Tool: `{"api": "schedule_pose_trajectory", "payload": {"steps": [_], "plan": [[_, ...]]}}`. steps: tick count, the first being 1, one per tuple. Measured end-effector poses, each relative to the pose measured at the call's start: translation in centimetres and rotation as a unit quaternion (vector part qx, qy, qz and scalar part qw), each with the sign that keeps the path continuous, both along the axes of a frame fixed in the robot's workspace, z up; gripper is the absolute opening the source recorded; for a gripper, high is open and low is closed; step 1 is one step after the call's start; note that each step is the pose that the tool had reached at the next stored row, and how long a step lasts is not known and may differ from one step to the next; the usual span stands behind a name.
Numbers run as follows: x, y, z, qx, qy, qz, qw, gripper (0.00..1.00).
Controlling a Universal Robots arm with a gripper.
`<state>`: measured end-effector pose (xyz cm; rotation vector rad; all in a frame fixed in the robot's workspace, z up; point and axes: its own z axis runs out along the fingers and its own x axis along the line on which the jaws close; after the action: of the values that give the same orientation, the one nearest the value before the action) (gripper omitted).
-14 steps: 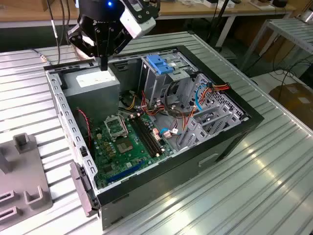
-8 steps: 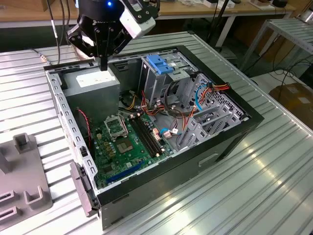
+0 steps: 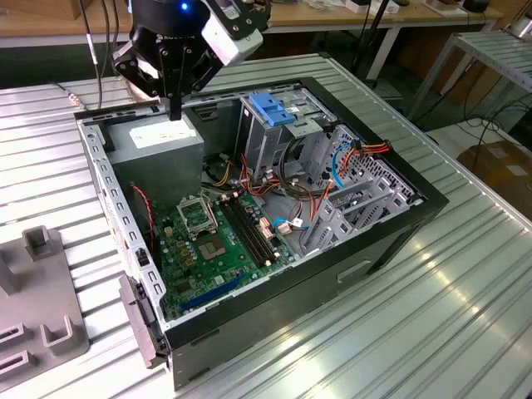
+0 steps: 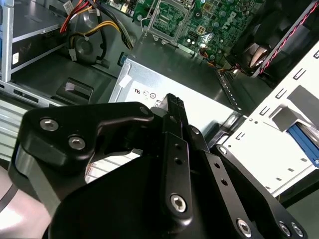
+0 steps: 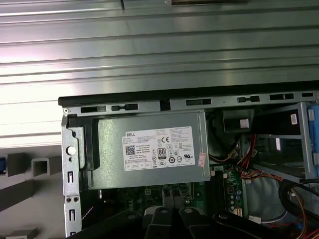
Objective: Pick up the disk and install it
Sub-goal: 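Reach for the disk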
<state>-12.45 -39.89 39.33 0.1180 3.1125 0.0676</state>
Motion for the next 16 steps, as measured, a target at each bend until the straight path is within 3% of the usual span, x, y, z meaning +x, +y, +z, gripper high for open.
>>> {"api": "schedule_pose_trajectory", "payload": {"steps": [16], "plan": [[-0.39, 0.0, 0.0, 0.0, 0.0, 0.0, 1.0, 0.1]]}}
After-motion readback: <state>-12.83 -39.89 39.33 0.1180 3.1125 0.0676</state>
